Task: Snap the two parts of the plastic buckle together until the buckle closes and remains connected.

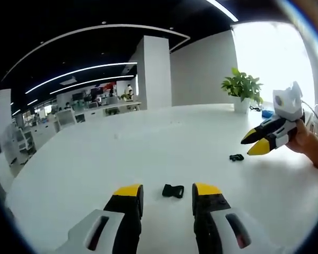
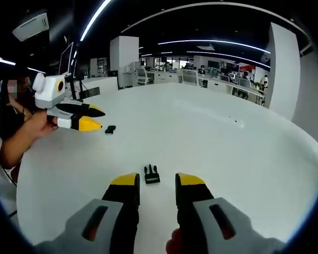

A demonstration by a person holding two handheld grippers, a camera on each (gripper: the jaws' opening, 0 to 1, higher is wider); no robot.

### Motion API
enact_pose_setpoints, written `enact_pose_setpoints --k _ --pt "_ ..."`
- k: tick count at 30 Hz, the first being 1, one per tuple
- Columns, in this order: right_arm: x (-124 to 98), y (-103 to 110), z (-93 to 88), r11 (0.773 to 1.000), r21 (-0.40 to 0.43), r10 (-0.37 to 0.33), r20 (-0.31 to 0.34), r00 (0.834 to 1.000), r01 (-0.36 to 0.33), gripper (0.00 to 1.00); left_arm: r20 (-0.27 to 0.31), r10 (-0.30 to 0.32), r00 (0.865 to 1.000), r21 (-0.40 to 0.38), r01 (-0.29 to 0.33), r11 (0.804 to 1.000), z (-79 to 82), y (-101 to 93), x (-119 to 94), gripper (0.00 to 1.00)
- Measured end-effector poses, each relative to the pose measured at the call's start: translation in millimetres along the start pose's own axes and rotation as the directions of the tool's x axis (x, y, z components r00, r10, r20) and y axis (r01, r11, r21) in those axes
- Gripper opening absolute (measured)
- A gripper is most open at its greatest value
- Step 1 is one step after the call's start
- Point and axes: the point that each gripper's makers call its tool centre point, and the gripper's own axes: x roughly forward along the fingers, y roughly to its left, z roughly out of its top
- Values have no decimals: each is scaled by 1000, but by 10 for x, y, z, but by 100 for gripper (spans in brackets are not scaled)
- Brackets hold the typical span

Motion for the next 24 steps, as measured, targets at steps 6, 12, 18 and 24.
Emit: enact_pose_setpoints --k 6,12,18,24 --pt "13 -20 -25 1000 -3 -3 -6 1000 3 27 -23 -11 1000 1 11 1000 -69 -40 53 34" --pt "12 -31 -15 1000 -7 -10 -2 1000 10 27 -40 -3 999 12 3 1000 -114 -37 89 31" --pt "17 -12 -16 1000 -18 -9 -8 1000 9 27 -48 7 999 24 -6 1000 -130 -34 124 31" --pt "20 -17 -24 1000 -20 -11 -11 1000 10 27 -59 17 998 50 -14 999 -157 -28 162 31"
